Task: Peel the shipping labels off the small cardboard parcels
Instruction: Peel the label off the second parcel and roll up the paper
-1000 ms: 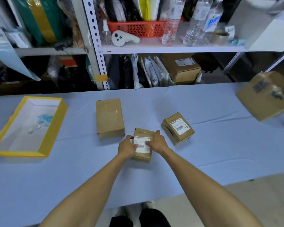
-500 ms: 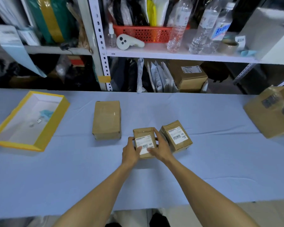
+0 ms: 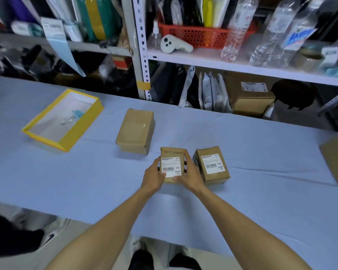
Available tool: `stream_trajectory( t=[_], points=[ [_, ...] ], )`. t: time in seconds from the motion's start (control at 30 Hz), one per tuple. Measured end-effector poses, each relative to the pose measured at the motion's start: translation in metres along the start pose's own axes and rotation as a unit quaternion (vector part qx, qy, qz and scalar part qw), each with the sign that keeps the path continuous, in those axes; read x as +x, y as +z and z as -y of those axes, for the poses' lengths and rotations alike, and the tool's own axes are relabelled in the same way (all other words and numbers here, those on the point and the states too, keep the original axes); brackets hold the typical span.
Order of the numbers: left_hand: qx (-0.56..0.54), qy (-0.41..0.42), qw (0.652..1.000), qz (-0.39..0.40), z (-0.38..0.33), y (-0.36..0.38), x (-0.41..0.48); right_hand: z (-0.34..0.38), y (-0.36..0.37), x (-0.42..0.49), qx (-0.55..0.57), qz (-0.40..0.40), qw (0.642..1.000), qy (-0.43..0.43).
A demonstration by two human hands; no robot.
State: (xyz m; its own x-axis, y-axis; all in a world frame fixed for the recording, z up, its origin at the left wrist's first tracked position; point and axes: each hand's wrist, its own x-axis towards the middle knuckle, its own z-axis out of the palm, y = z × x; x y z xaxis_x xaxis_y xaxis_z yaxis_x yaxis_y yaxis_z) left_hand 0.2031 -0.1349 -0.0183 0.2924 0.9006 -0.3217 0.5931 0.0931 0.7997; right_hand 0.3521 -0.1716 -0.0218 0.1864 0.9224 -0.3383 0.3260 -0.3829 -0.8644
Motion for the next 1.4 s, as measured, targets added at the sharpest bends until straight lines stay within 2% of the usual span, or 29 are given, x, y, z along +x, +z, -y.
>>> stream_trajectory(
  t=[0.13, 0.33, 0.73, 0.9, 1.2, 1.4],
  points=[
    [-0.017, 0.024, 1.0, 0.001, 0.004, -0.005, -0.001, 0.003, -0.001, 0.004, 0.009, 0.009, 1.0, -0.003],
    [-0.016, 0.03, 0.999, 0.032, 0.006, -0.017, 0.001, -0.001, 0.011, -0.004, 0.021, -0.035, 0.999, -0.014],
    [-0.012, 0.066, 0.998, -0.021, 0.018, -0.006, 0.001, -0.002, 0.013, -0.003, 0.008, -0.033, 0.999, 0.01],
    [-0.069, 0.1, 0.993, -0.011, 0.013, -0.012, -0.004, 0.0, 0.012, -0.002, 0.007, -0.032, 0.999, 0.013],
    [0.045, 0.094, 0.994, -0.008, 0.026, 0.001, -0.006, -0.007, 0.015, 0.0, 0.0, -0.034, 0.999, 0.02],
    [0.077, 0.091, 0.993, -0.004, 0.029, 0.004, -0.005, -0.008, 0.016, -0.001, -0.006, -0.035, 0.999, 0.013]
  ],
)
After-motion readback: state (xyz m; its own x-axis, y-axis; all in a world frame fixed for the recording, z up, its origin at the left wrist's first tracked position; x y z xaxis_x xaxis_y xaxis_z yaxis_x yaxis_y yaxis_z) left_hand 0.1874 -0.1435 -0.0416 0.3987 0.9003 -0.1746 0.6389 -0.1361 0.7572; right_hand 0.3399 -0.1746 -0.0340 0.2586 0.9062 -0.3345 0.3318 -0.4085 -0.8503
